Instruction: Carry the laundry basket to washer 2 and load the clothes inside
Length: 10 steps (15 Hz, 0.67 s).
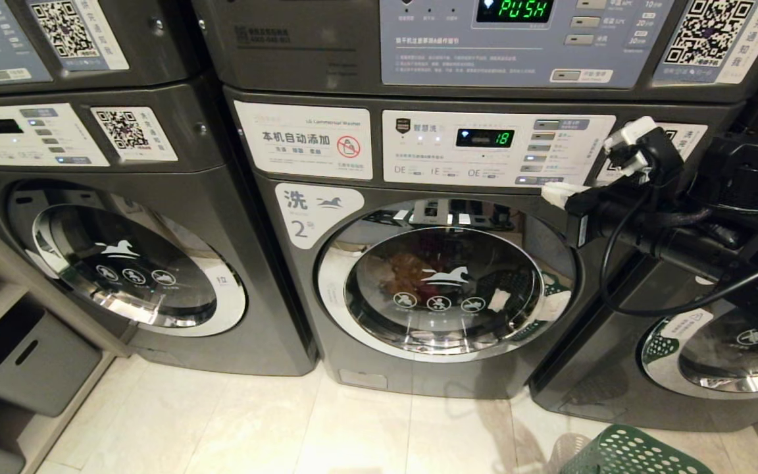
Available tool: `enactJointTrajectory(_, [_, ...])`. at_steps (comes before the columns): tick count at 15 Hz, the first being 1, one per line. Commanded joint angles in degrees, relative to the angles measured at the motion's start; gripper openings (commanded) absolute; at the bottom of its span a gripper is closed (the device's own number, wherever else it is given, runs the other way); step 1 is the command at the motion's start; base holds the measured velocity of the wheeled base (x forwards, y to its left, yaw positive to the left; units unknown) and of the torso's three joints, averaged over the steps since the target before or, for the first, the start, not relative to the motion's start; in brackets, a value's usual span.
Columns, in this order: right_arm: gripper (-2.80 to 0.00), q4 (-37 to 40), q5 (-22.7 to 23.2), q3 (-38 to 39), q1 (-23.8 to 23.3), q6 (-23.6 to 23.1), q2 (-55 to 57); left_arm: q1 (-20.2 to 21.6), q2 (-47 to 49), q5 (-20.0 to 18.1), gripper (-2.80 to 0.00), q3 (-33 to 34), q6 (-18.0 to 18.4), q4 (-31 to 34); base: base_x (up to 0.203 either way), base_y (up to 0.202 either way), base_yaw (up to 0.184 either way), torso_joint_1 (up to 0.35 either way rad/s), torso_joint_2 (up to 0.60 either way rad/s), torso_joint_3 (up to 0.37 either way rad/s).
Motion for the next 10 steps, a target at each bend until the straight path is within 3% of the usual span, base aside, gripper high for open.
enactJointTrajectory(1, [-2.80, -0.1, 0.2, 0.3, 0.2, -0.1, -0.8, 0.0, 0.0, 0.0, -2.80, 0.0, 0.0, 0.1, 0.000, 0.000, 0.000, 0.000, 0.00, 0.000])
enactJointTrajectory(5, [-2.80, 6.3, 0.6, 6.9, 0.3, -0.4, -10.0, 0.0, 0.0, 0.0, -2.80, 0.0, 0.0, 0.1, 0.000, 0.000, 0.000, 0.000, 0.00, 0.000])
enactJointTrajectory(7, [-2.80, 17.9, -0.2, 9.4, 0.1, -0.3, -19.3, 0.0, 0.0, 0.0, -2.80, 0.0, 0.0, 0.1, 0.000, 0.000, 0.000, 0.000, 0.00, 0.000])
enactJointTrajectory(10, [-2.80, 35.7, -6.5, 13.6, -1.0, 0.6, -35.8, 0.0, 0.0, 0.0, -2.80, 0.0, 0.0, 0.1, 0.000, 0.000, 0.000, 0.000, 0.00, 0.000])
